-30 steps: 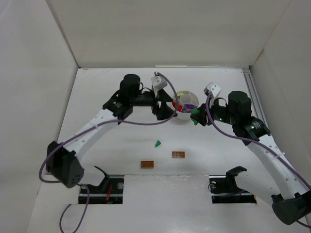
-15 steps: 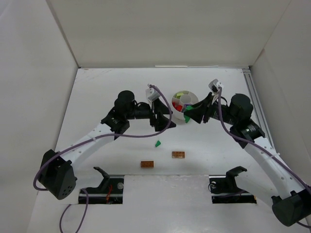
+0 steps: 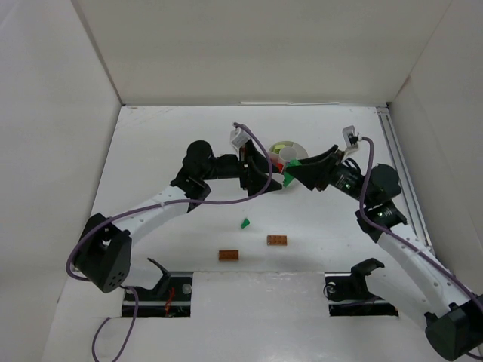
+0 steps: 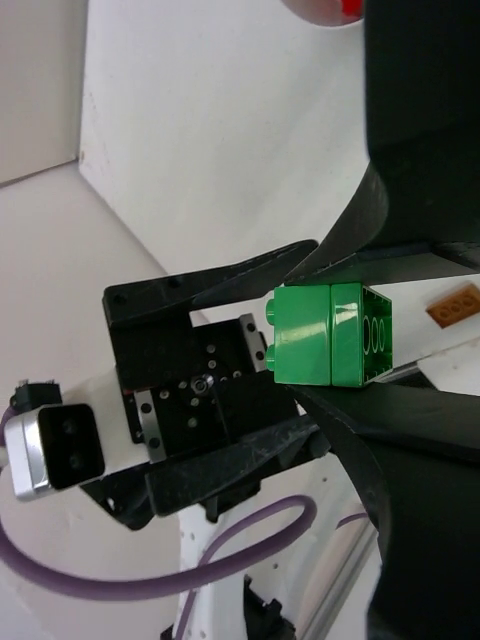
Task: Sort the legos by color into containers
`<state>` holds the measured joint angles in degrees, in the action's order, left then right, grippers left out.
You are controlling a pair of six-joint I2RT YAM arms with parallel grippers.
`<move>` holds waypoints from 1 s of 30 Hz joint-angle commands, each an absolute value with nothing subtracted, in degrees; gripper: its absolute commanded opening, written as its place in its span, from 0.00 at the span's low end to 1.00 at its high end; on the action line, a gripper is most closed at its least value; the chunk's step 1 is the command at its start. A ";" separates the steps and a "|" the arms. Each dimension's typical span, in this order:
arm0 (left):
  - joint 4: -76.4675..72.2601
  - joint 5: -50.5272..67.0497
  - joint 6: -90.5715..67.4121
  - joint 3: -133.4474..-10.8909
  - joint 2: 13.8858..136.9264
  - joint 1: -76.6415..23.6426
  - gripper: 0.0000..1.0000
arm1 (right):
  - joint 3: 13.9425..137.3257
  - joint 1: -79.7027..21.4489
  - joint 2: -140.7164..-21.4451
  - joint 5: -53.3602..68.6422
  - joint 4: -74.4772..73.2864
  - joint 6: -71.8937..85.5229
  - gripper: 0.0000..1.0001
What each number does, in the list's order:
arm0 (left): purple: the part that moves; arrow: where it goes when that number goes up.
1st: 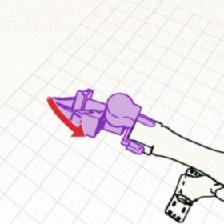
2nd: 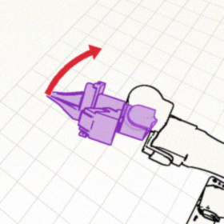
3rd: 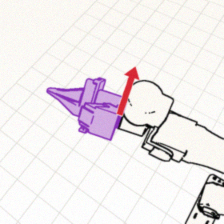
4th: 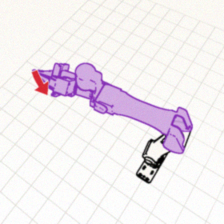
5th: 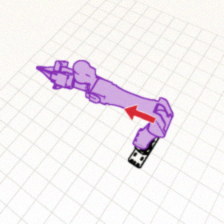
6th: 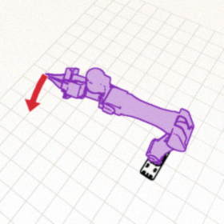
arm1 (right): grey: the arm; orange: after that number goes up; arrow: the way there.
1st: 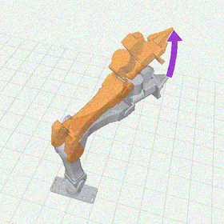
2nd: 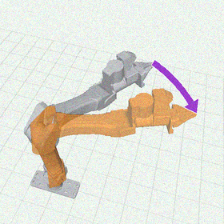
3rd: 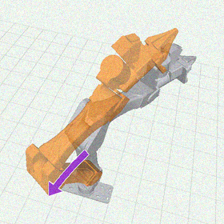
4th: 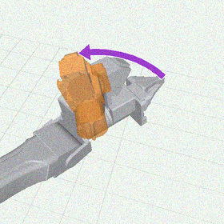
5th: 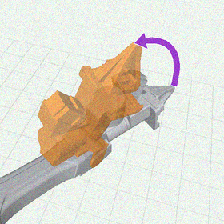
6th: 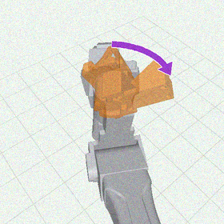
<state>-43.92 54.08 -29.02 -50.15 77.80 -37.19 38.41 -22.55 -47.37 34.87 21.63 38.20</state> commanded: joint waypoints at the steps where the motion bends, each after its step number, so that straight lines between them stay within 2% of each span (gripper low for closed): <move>1: -51.50 56.16 -31.63 -51.15 77.43 -37.53 0.73 | 38.41 -23.82 -48.59 33.22 30.84 41.84 0.02; 9: -54.92 58.10 -34.27 -53.09 80.68 -38.06 0.66 | 39.02 -27.33 -50.54 30.06 32.08 40.43 0.02; 13: -56.43 59.41 -35.42 -53.61 81.21 -38.06 0.54 | 39.55 -28.39 -50.54 28.66 32.08 39.73 0.02; 14: -56.95 59.41 -35.42 -53.61 81.21 -38.06 0.44 | 39.55 -28.39 -50.54 28.65 32.08 39.73 0.02; 16: -57.56 59.41 -35.95 -53.61 81.73 -38.06 0.35 | 39.55 -28.39 -50.54 28.65 32.08 39.20 0.02; 20: -60.02 59.41 -38.31 -53.61 81.74 -38.06 0.27 | 38.94 -28.39 -50.54 28.13 32.08 38.67 0.03; 25: -60.64 60.03 -40.42 -54.14 82.27 -38.06 0.11 | 38.94 -28.39 -51.76 29.97 30.77 36.66 0.12; 28: -58.03 61.08 -40.43 -54.84 82.79 -37.44 0.07 | 40.86 -28.39 -51.77 32.69 26.12 32.01 0.28; 29: -56.53 61.08 -39.73 -55.37 83.32 -36.92 0.05 | 42.61 -28.39 -51.77 33.57 22.36 28.77 0.36; 30: -54.69 61.69 -38.94 -55.89 83.32 -36.91 0.05 | 43.41 -28.39 -51.77 34.44 20.85 27.09 0.40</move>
